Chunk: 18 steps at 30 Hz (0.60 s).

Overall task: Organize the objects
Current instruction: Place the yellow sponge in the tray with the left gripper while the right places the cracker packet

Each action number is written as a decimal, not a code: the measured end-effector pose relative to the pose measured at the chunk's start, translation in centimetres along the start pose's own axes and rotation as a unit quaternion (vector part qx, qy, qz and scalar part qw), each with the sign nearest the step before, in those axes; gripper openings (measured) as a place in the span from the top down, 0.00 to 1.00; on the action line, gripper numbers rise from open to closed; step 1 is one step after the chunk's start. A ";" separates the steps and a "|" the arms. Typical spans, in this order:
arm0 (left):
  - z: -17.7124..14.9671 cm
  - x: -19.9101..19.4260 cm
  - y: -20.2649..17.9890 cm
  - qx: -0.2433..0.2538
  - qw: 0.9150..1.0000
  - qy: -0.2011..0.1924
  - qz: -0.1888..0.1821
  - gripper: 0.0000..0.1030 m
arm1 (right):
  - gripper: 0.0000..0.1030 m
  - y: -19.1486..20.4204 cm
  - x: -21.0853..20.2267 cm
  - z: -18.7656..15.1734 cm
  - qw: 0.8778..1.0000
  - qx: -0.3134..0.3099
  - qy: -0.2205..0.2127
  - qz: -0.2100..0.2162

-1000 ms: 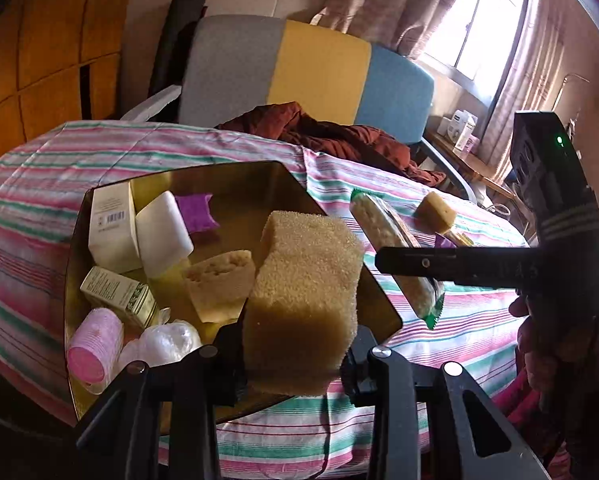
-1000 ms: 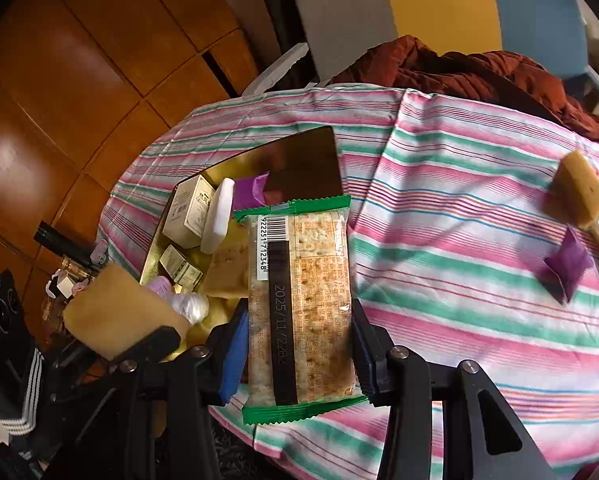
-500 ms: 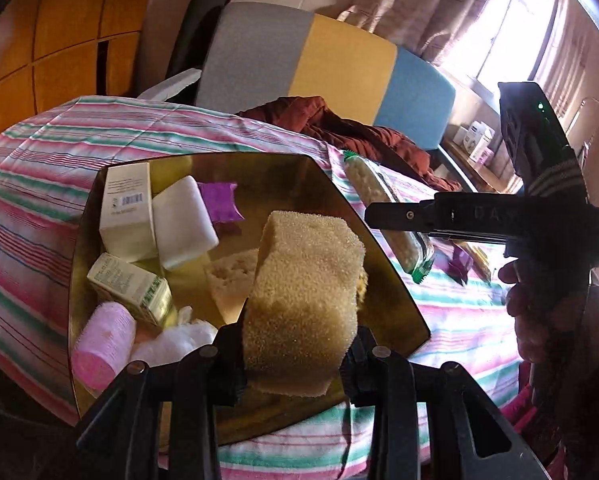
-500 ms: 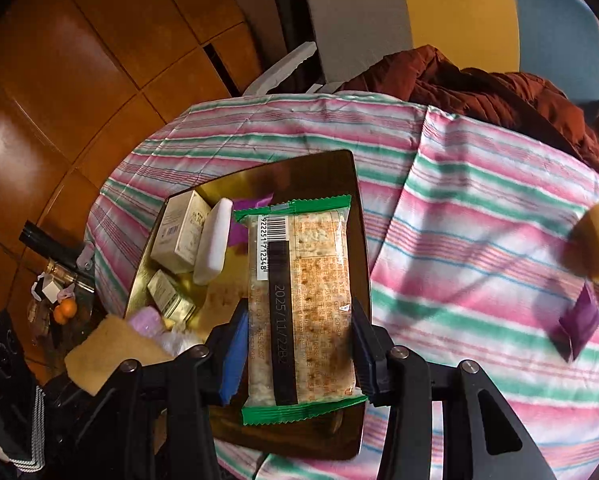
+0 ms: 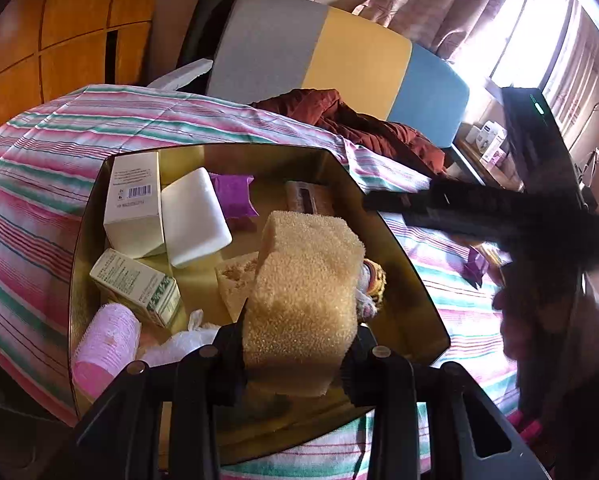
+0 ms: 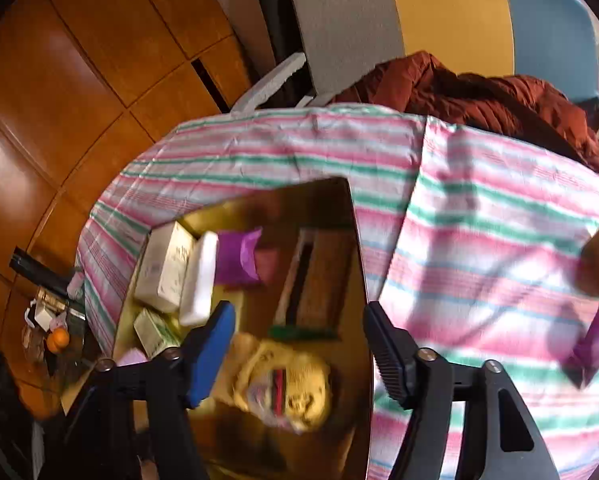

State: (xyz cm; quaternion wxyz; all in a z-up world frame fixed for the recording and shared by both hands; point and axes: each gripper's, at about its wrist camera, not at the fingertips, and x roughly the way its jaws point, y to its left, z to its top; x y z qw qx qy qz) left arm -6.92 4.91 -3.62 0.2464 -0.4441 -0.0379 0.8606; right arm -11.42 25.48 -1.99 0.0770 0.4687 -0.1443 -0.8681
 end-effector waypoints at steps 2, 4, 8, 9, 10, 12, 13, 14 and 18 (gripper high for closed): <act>0.5 0.4 -0.1 0.003 1.000 0.001 0.006 0.66 | 0.24 -0.2 -0.1 -1.1 1.000 0.004 0.003 -0.004; 1.4 0.6 -0.2 0.003 1.000 -0.005 0.005 0.66 | 0.23 -0.4 -0.4 -1.9 1.000 0.009 0.002 -0.009; 3.7 0.7 -0.3 0.001 0.999 -0.030 0.015 0.58 | 0.15 -1.0 -1.3 -2.9 1.000 0.021 -0.007 -0.018; 4.1 0.7 -0.2 -0.004 0.999 -0.037 0.017 0.47 | 0.14 -1.2 -1.6 -3.0 0.999 0.023 -0.009 -0.020; 4.6 0.7 -0.1 -0.009 0.999 -0.043 0.024 0.35 | 0.13 -1.3 -1.8 -3.2 0.999 0.025 -0.012 -0.021; 5.2 0.8 0.2 -0.017 0.999 -0.044 0.026 0.24 | 0.12 -1.5 -2.2 -3.3 0.999 0.027 -0.015 -0.023; 5.2 0.7 0.4 -0.023 0.998 -0.046 0.023 0.24 | 0.10 -1.5 -2.4 -3.4 0.999 0.028 -0.017 -0.025; 5.1 0.7 0.6 -0.026 0.998 -0.046 0.022 0.24 | 0.10 -1.4 -2.6 -3.6 0.999 0.028 -0.019 -0.026; 3.8 0.7 1.0 -0.026 0.998 -0.034 0.036 0.24 | 0.08 -1.1 -2.9 -4.1 0.999 0.024 -0.022 -0.027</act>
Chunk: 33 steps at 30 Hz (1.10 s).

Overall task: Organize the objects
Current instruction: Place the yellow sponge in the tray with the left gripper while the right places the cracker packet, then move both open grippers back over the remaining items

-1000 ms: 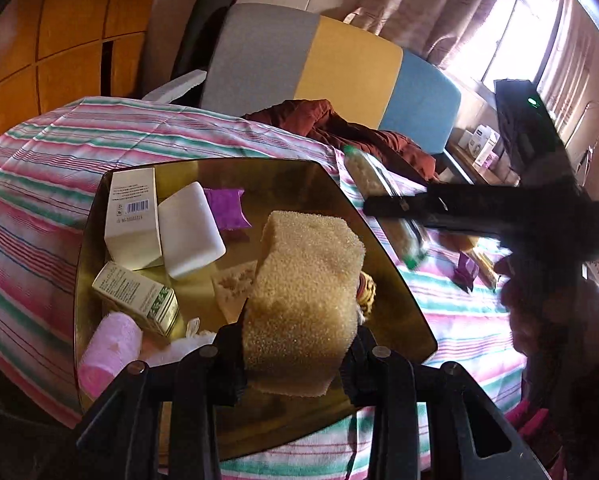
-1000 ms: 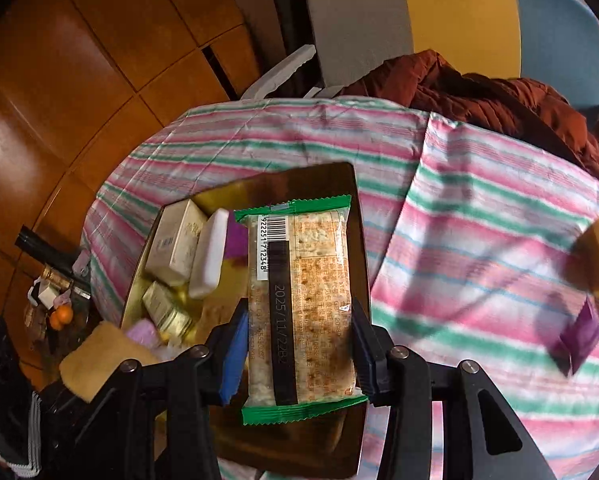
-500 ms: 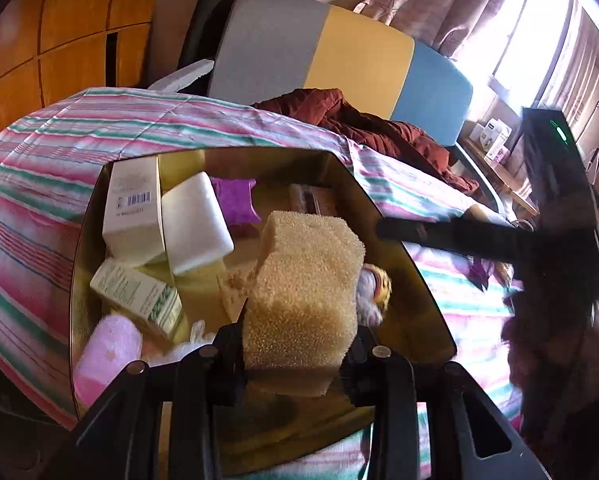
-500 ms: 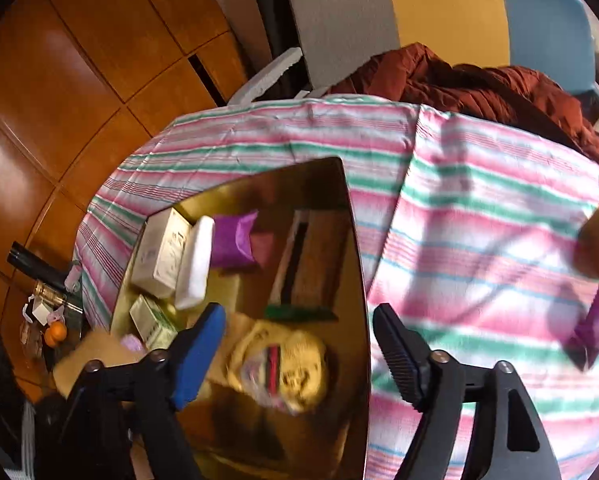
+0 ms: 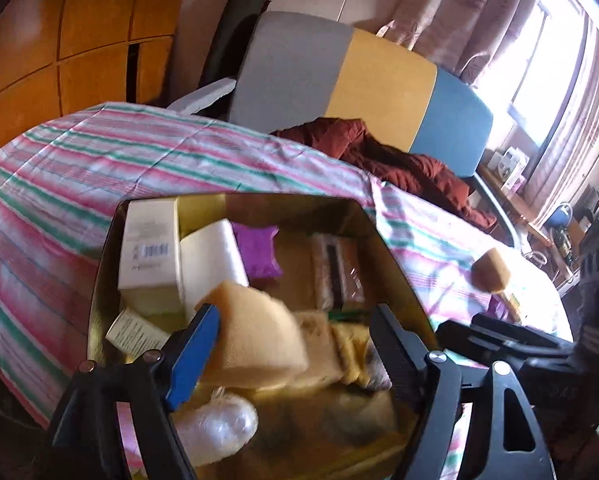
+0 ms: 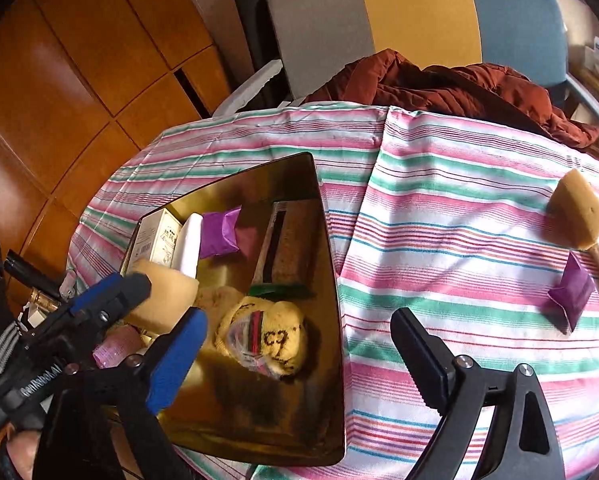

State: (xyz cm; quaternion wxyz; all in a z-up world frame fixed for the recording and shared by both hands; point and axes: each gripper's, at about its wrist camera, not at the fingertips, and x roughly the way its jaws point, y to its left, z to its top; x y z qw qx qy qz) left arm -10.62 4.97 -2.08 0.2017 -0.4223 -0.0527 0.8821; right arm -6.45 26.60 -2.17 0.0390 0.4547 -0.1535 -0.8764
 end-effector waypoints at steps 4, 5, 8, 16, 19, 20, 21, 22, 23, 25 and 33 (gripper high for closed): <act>-1.6 -0.5 1.3 -0.023 1.000 0.011 0.004 0.24 | 0.05 0.5 -0.1 -0.6 1.000 -0.009 0.002 -0.007; -1.9 -0.7 1.6 -0.028 1.000 0.013 0.005 0.24 | 0.04 0.7 -0.1 -0.8 1.000 -0.011 0.002 -0.010; -2.7 -1.1 1.8 -0.027 0.999 0.015 0.013 0.24 | 0.00 1.2 -0.3 -1.2 1.000 -0.021 -0.004 -0.019; -3.5 -2.4 0.9 -0.015 1.000 0.007 0.019 0.24 | 0.00 1.8 -1.2 -2.2 0.998 -0.037 -0.015 -0.046; -3.7 -2.9 0.5 -0.004 1.000 0.002 0.024 0.24 | 0.00 1.7 -1.4 -2.6 0.998 -0.034 -0.016 -0.051; -3.9 -3.1 0.5 -0.001 1.000 0.000 0.026 0.24 | 0.00 1.6 -1.5 -2.8 0.998 -0.033 -0.016 -0.053; -4.0 -3.2 0.3 0.002 1.000 -0.002 0.028 0.24 | 0.00 1.6 -1.6 -2.9 0.998 -0.032 -0.016 -0.055; -4.1 -3.4 0.2 0.006 0.999 -0.005 0.031 0.24 | 0.00 1.5 -1.7 -3.1 0.998 -0.031 -0.017 -0.057; -4.2 -3.5 0.0 0.011 0.999 -0.009 0.034 0.24 | 0.00 1.5 -1.8 -3.2 0.998 -0.031 -0.017 -0.059; -4.3 -3.8 -0.2 0.022 0.999 -0.011 0.042 0.24 | 0.00 1.5 -2.0 -3.4 0.997 -0.031 -0.018 -0.062; -4.7 -4.2 -1.4 0.040 0.999 -0.010 0.033 0.24 | 0.00 1.4 -3.2 -3.9 0.996 -0.036 -0.031 -0.074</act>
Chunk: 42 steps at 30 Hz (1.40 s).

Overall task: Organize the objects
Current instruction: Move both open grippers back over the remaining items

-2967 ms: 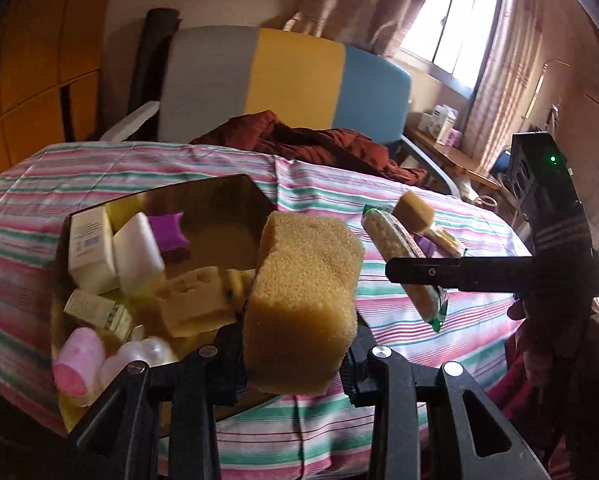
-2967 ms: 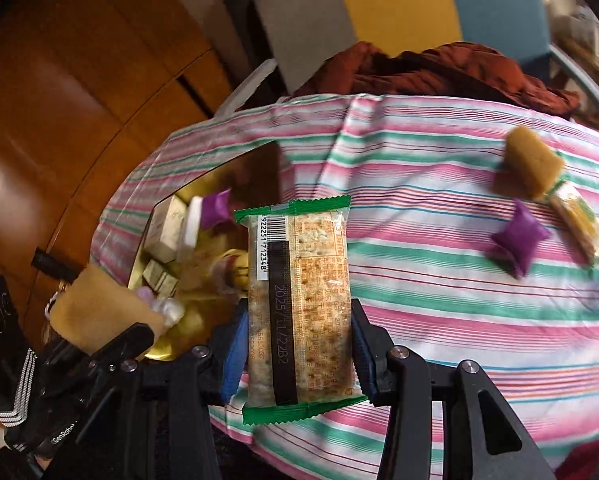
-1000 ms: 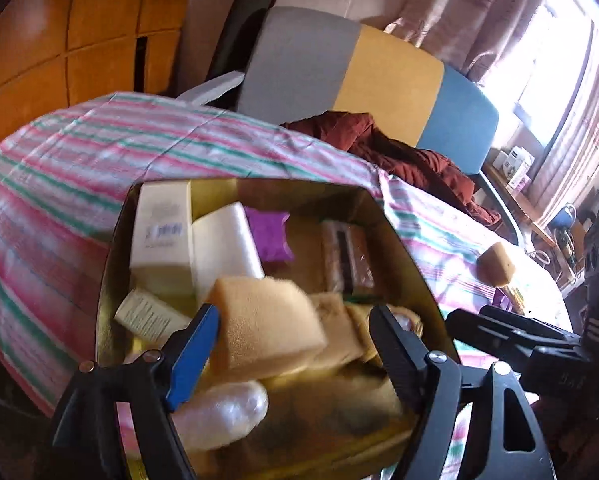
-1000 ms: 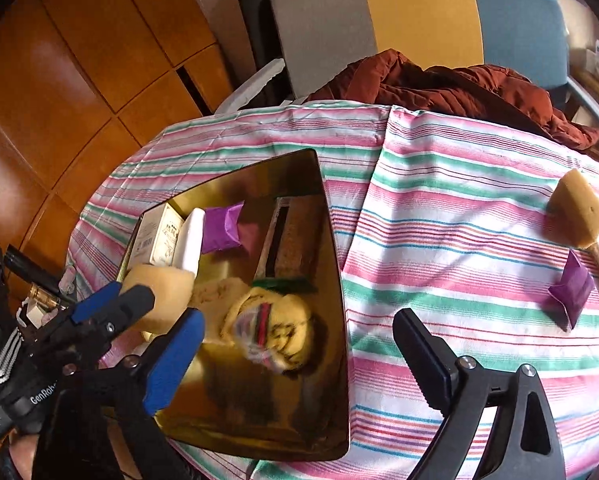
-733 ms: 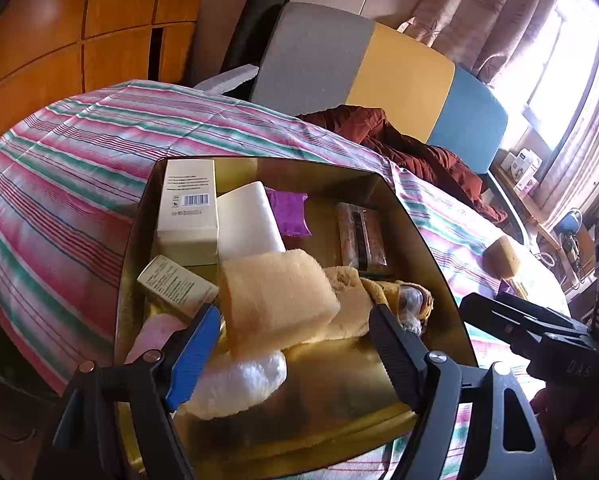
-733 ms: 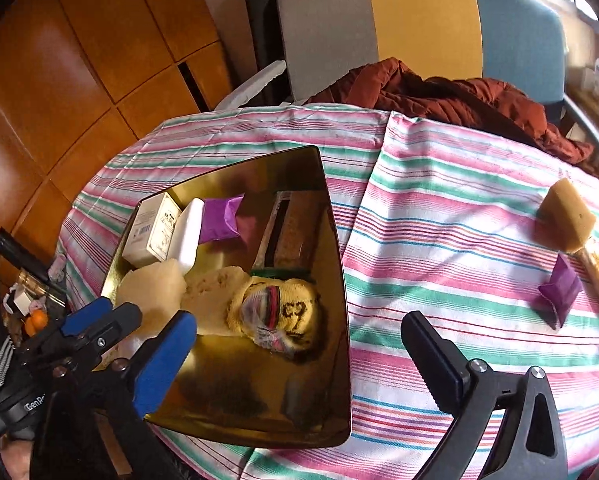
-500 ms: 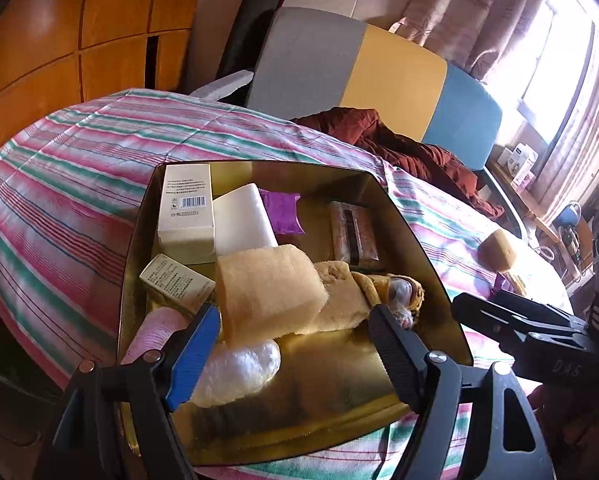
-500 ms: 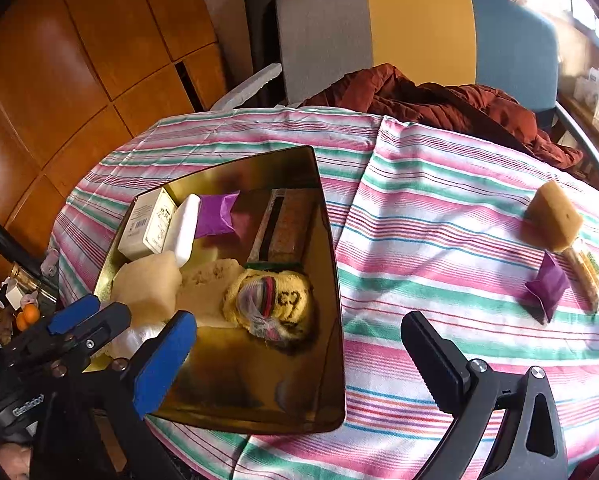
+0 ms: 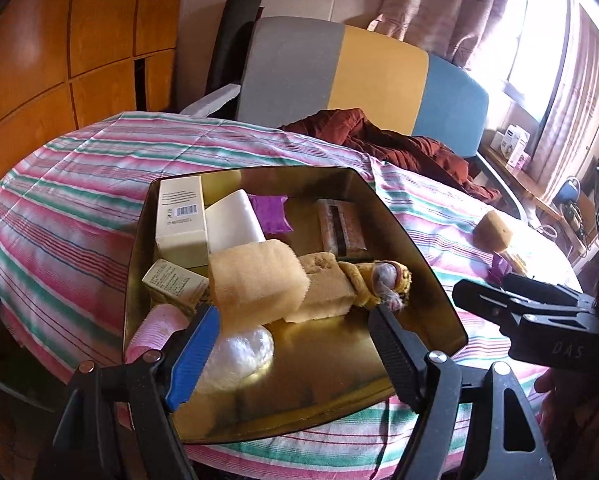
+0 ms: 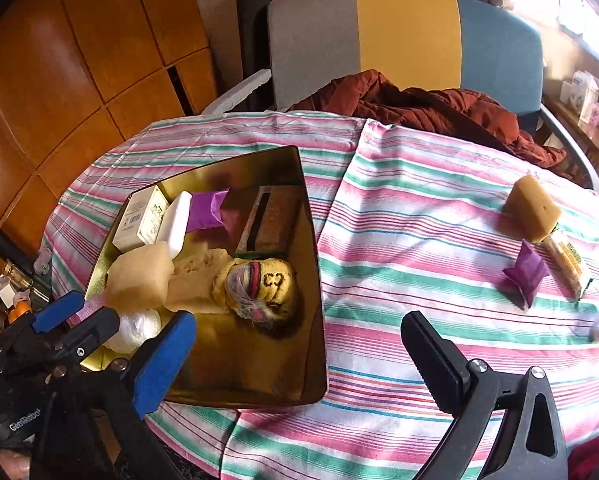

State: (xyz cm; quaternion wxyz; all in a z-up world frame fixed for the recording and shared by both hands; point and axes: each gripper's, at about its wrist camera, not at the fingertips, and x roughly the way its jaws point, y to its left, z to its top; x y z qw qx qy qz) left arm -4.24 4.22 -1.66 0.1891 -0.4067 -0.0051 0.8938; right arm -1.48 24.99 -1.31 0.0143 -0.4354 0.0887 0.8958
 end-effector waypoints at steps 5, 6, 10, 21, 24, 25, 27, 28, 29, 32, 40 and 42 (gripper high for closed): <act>-0.1 -0.5 -1.2 0.017 1.000 -0.003 -0.002 0.24 | 0.00 -0.4 -0.8 0.0 1.000 -0.002 -0.011 -0.012; -0.1 -0.6 -1.5 0.024 1.000 -0.004 -0.002 0.24 | 0.00 -0.5 -1.0 0.0 1.000 -0.002 -0.012 -0.014; -0.1 -0.9 -2.7 0.043 0.999 -0.006 -0.005 0.24 | 0.00 -1.4 -1.3 -0.2 1.000 0.001 -0.014 -0.023; -0.1 -0.7 -6.0 0.094 0.995 0.000 -0.014 0.24 | 0.00 -5.5 -1.5 -1.0 0.998 0.037 -0.010 -0.046; -0.1 -0.5 -6.7 0.104 0.994 0.003 -0.019 0.24 | 0.00 -6.9 -1.6 -1.0 0.997 0.047 -0.007 -0.054; -0.1 -0.4 -7.0 0.108 0.994 0.004 -0.021 0.24 | 0.00 -7.5 -1.7 -1.0 0.997 0.050 -0.006 -0.059; 0.0 -0.2 -7.6 0.115 0.993 0.006 -0.025 0.24 | 0.00 -8.6 -1.7 -1.0 0.996 0.058 -0.003 -0.064; 0.0 -0.1 -7.9 0.120 0.992 0.006 -0.026 0.24 | 0.00 -9.4 -1.7 -1.0 0.996 0.064 0.000 -0.066; 0.0 0.0 -8.2 0.123 0.992 0.007 -0.027 0.24 | 0.00 -10.0 -1.8 -1.0 0.995 0.070 0.002 -0.068; 0.0 0.3 -9.1 0.134 0.990 0.011 -0.032 0.24 | 0.00 -12.5 -2.2 -1.0 0.992 0.088 0.003 -0.087; 0.0 0.9 -11.4 0.158 0.986 0.021 -0.055 0.24 | 0.00 -19.6 -4.6 -0.4 0.982 0.135 -0.010 -0.132; -0.1 0.9 -11.8 0.159 0.985 0.021 -0.065 0.24 | 0.00 -22.2 -5.6 -0.4 0.976 0.159 -0.021 -0.150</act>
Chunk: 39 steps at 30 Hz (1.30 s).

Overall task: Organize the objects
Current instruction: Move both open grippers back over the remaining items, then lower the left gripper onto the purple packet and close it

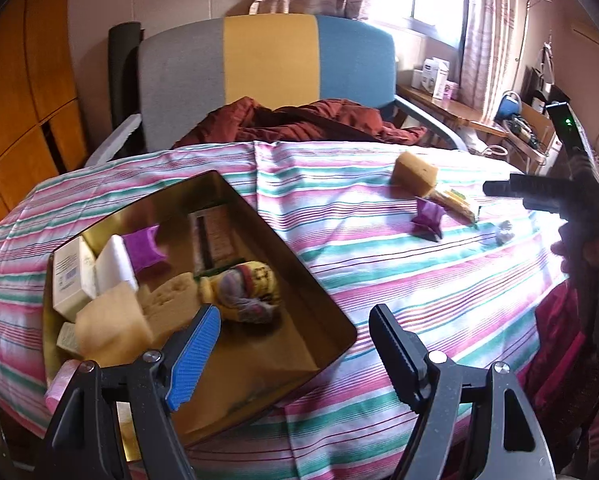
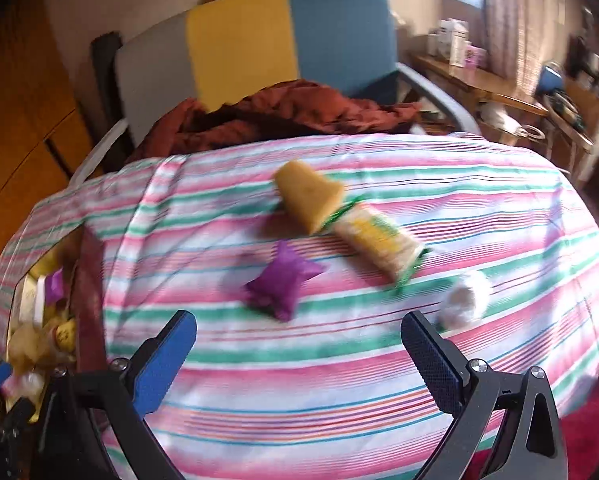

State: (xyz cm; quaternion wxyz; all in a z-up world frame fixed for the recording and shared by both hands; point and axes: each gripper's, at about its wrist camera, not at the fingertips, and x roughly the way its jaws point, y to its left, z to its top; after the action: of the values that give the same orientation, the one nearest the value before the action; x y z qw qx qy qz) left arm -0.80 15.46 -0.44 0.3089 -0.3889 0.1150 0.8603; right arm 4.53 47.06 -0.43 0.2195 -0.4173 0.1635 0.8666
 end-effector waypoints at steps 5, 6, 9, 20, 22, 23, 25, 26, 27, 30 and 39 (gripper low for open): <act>0.1 0.6 -0.3 -0.010 1.000 0.014 -0.014 0.24 | 0.00 -6.9 0.3 2.1 0.996 0.076 -0.023 -0.051; 0.1 0.8 -0.3 -0.013 1.000 0.018 -0.016 0.24 | 0.00 -8.1 0.5 2.3 0.994 0.088 -0.028 -0.057; 0.4 1.0 -0.7 -0.009 1.000 0.020 -0.019 0.24 | 0.00 -11.7 1.2 2.0 0.986 0.147 -0.035 -0.075; 1.8 3.1 -3.2 0.024 0.999 0.035 0.005 0.24 | 0.00 -15.2 4.1 0.6 0.970 0.238 0.035 -0.037; 2.1 3.4 -4.1 0.040 0.999 0.035 0.007 0.24 | 0.00 -14.6 4.1 0.5 0.973 0.225 0.040 -0.044; 2.2 3.5 -4.4 0.045 0.998 0.034 0.006 0.24 | 0.00 -14.4 4.2 0.5 0.973 0.222 0.042 -0.044; 2.6 3.7 -5.4 0.056 0.998 0.033 0.003 0.24 | 0.00 -14.4 4.4 0.4 0.973 0.222 0.046 -0.040; 2.8 3.8 -5.8 0.063 0.998 0.031 0.001 0.24 | 0.00 -14.5 4.4 0.3 0.973 0.223 0.048 -0.041; 2.9 3.9 -6.2 0.068 0.997 0.031 -0.002 0.24 | 0.00 -14.6 4.3 0.3 0.972 0.224 0.049 -0.042; 3.5 4.6 -7.5 0.082 0.996 0.032 -0.008 0.24 | 0.00 -14.8 4.3 0.2 0.971 0.229 0.049 -0.039; 4.6 6.7 -10.8 0.114 0.992 0.040 -0.028 0.24 | 0.00 -15.4 4.0 0.3 0.969 0.242 0.042 -0.031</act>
State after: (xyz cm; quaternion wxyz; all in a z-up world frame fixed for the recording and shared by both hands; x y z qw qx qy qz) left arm -0.20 28.88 -1.86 0.3704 -0.3885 0.2141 0.8161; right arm 10.06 61.29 -4.96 0.3338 -0.3927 0.3646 0.7755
